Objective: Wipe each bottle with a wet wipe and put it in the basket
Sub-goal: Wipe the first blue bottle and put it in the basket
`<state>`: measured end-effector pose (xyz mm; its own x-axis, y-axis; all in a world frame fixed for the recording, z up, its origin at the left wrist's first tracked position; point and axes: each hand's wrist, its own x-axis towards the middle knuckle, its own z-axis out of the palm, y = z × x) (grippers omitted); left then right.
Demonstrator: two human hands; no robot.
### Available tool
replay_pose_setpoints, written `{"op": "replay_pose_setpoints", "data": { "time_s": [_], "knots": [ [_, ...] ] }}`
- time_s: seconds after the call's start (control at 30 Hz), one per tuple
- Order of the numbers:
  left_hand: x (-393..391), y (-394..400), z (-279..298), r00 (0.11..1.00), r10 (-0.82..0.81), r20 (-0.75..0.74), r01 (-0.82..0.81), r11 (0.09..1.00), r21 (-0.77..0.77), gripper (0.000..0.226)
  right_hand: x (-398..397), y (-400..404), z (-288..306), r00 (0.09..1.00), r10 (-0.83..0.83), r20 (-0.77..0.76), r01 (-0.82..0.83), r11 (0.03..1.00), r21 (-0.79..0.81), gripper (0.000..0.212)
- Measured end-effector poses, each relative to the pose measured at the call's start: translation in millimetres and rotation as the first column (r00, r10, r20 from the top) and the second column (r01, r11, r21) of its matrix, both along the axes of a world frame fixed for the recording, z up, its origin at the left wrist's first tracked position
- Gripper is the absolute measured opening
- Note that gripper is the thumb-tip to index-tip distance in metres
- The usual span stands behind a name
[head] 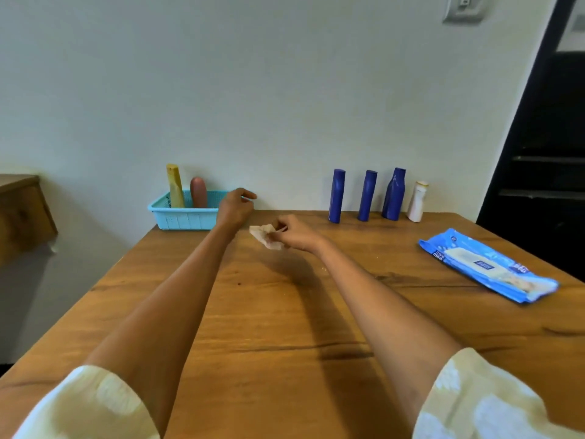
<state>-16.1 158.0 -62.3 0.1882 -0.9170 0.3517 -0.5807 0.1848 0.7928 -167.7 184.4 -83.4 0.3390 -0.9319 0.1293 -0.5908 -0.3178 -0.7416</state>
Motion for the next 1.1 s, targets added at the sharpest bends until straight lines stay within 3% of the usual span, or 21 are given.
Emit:
{"op": "replay_pose_setpoints", "data": {
  "time_s": [0.13,0.3,0.5,0.67,0.87,1.1],
  "knots": [
    [-37.6,-18.2,0.8,0.994,-0.09,-0.055,0.092,0.996,0.021,0.028,-38.9,-16.7,4.1,0.972,-0.123,0.199,0.142,0.987,-0.081,0.017],
    [-100.8,-56.2,-14.2,0.95,-0.134,-0.282,0.164,0.983,0.084,0.03,-91.7,-56.7,7.4,0.844,-0.309,0.438,0.434,0.873,-0.221,0.023],
    [-165.9,-107.0,-18.9,0.952,-0.19,-0.241,0.201,0.979,0.024,0.051,-139.2,-115.2,13.9,0.624,-0.405,0.668,0.667,0.722,-0.186,0.017],
    [-190.9,-149.8,-2.0,0.959,-0.21,-0.191,0.203,0.978,-0.053,0.062,-156.7,-149.8,19.8,0.599,-0.37,0.711,0.687,0.693,-0.218,0.018],
    [-198.6,-163.6,0.0,0.95,-0.275,-0.145,0.261,0.959,-0.109,0.038,-160.2,-156.7,21.0,0.623,-0.362,0.693,0.666,0.711,-0.228,0.017],
    [-168.0,-128.8,10.8,0.874,-0.365,-0.322,0.325,0.93,-0.173,0.023,-129.1,-116.0,33.9,0.565,-0.274,0.778,0.609,0.775,-0.169,0.019]
  ]
}}
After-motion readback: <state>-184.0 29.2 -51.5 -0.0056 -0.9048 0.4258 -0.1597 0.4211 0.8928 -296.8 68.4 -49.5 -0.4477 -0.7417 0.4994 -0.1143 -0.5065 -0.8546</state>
